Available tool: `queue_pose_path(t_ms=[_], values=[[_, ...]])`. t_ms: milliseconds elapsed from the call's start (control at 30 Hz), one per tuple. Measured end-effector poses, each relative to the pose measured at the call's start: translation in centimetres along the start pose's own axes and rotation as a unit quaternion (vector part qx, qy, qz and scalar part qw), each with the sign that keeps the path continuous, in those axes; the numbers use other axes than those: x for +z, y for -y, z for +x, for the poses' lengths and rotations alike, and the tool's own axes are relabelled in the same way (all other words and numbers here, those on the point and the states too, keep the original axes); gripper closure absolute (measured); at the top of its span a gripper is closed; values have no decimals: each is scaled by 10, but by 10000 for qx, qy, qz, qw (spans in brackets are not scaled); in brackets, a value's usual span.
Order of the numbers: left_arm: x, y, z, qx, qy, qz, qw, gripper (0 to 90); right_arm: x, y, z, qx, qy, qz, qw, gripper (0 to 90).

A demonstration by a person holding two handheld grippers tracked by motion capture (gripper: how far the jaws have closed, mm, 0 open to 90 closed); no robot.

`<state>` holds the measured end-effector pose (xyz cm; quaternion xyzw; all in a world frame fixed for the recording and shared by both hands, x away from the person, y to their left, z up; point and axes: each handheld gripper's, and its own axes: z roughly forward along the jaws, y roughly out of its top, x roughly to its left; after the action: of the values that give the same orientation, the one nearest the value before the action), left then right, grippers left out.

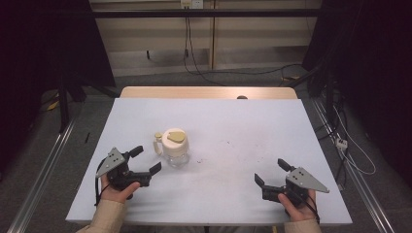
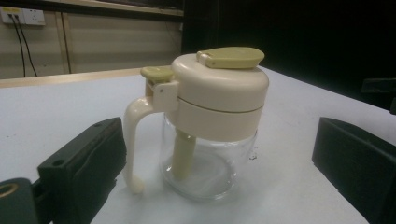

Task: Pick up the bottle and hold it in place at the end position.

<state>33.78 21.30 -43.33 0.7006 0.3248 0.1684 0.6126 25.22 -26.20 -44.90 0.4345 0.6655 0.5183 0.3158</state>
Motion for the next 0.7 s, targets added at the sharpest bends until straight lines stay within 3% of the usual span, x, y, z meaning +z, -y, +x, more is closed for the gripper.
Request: queue_pose_path(t_ms=[467,700], values=[[22,0,-14,138,-92,415,9990,28,-2,0,0,-20,31,-10,10000,37],[39,2,-20,140,-338,587,9976,29,-4,1,-1,-7,56,18,10000,37]])
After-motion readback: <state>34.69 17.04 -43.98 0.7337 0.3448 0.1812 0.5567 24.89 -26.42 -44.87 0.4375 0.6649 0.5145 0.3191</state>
